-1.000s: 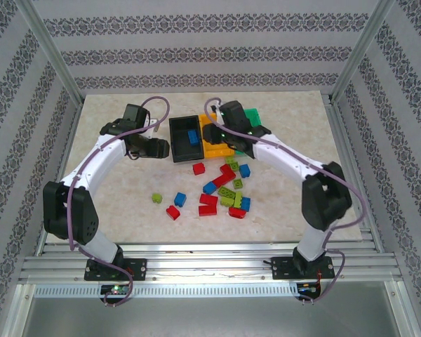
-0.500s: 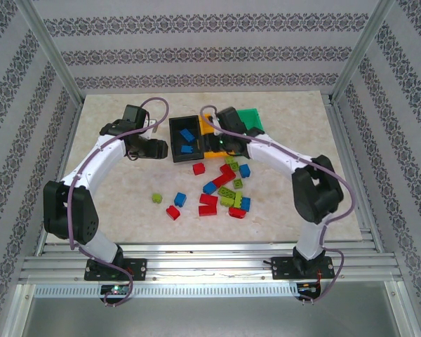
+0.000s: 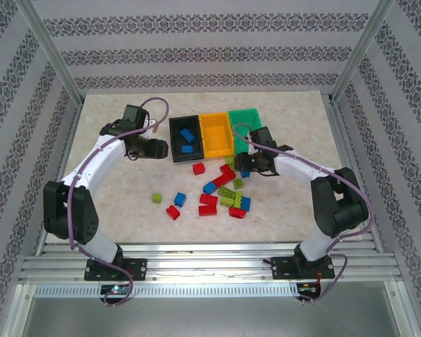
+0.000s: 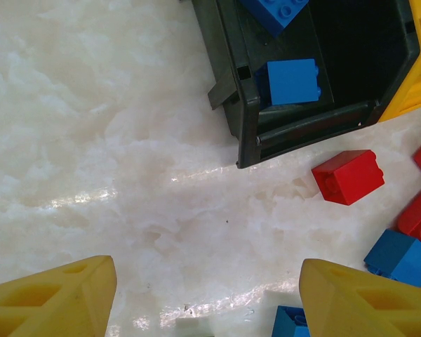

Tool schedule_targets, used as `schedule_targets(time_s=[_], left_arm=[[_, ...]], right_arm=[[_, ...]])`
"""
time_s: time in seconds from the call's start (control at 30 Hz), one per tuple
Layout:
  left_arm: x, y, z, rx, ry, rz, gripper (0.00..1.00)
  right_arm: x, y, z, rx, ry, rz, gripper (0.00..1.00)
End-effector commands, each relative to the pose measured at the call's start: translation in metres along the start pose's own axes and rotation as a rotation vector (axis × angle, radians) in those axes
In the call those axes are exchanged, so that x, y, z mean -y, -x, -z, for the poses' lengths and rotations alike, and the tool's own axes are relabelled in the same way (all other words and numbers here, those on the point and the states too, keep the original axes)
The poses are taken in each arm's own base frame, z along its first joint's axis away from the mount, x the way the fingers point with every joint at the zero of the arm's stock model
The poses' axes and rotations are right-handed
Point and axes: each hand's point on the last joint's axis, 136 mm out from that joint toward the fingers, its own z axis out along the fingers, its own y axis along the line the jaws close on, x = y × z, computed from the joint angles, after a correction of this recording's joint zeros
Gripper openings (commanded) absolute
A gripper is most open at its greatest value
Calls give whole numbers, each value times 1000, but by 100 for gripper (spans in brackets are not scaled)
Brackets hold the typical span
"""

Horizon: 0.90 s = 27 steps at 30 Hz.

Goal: Sort the legos into containers by color
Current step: Pick up the lego from the center of the table.

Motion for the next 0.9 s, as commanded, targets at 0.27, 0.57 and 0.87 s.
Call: schedule_targets(time_s=[0.27,0.57,0.87], left_arm=[[-1,2,-3,4,-16,-12,70],[0,2,-2,5,-21,-10,70],[0,2,-2,8,-22,-9,70]], right_arm=[[24,-18,-17,-127,-193,143,48],[24,-26,-27,-167,-202,149,48],[24,-20,-17,-155,-218,157,53]])
